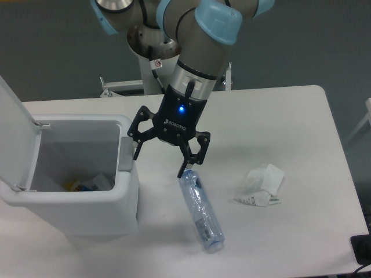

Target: Open the trash can

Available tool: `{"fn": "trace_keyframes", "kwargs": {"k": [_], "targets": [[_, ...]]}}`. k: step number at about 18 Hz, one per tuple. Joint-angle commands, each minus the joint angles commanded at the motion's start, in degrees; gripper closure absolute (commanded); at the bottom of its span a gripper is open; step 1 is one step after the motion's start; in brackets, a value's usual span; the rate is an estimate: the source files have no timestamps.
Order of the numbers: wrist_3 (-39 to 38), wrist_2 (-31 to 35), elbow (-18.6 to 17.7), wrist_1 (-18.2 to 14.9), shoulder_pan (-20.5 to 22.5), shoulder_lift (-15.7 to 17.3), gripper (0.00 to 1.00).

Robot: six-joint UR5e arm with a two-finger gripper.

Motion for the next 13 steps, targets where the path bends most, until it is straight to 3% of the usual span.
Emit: {"fn": "trace_keyframes", "kwargs": {"k": [5,9,13], "targets": [[2.27,0.52,0.18,0.35,4.4,-0.87,0.0],[8.94,12.44,0.44,0.35,4.84,-2.98,0.0],[15.81,18.62,2.11,0.35,6.25,-5.79,0.0]]}}
